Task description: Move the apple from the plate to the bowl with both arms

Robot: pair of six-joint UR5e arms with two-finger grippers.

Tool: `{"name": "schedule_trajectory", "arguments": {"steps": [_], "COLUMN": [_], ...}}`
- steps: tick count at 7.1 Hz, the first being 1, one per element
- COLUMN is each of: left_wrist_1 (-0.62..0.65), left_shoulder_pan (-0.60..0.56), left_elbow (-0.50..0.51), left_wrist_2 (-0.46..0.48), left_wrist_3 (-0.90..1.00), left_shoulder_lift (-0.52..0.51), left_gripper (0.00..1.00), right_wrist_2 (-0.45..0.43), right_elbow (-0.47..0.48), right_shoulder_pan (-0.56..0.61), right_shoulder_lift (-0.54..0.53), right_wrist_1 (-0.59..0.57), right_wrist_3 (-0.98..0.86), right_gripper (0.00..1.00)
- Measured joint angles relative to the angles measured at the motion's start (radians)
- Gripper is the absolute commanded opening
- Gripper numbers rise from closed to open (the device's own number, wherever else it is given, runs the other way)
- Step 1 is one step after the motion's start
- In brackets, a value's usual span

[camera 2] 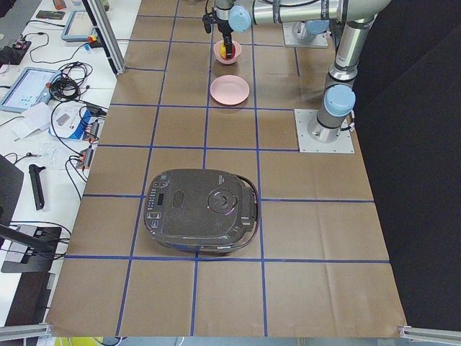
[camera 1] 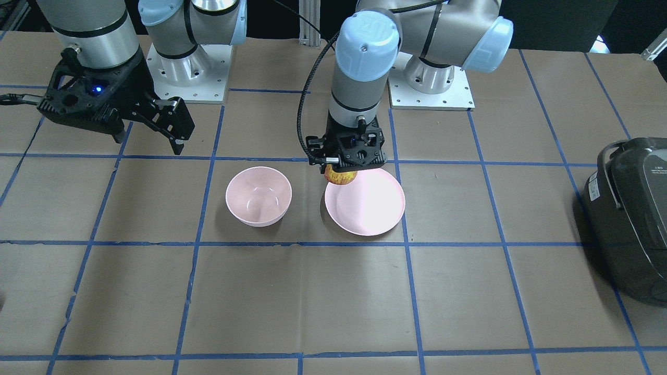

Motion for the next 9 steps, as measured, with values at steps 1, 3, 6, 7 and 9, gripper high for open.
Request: {"name": "schedule_trajectory", "arguments": {"steps": [1, 3, 6, 7, 9], "left_wrist_1": [0.055, 0.1, 0.216, 0.223, 0.226], "left_shoulder_pan": [-0.053, -0.119, -0.181, -0.186, -0.188], "left_elbow": [0.026, 0.093, 0.121, 0.114, 0.109], "left_wrist_2": [-0.002, -0.03, -0.061, -0.066, -0.092], "left_wrist_3": [-0.121, -0.301, -0.361, -0.352, -0.329], "left_shoulder_lift": [-0.064, -0.172, -0.283, -0.296, -0.313], "left_gripper": [0.16, 0.16, 0.25, 0.65, 1.0], "right_wrist_2": [0.016, -0.004, -0.124, -0.132, -0.136], "right_elbow": [0.003, 0.009, 0.027, 0.031, 0.036], "right_shoulder_pan": [0.0, -0.014, -0.089, -0.106, -0.115], "right_shoulder_lift": [0.002, 0.005, 0.006, 0.006, 0.006], "right_wrist_1": [0.001, 0.001, 0.008, 0.009, 0.011], "right_wrist_3": [-0.009, -0.047, -0.124, -0.142, -0.153], "right_gripper": [1.0, 1.0, 1.0, 1.0, 1.0]}}
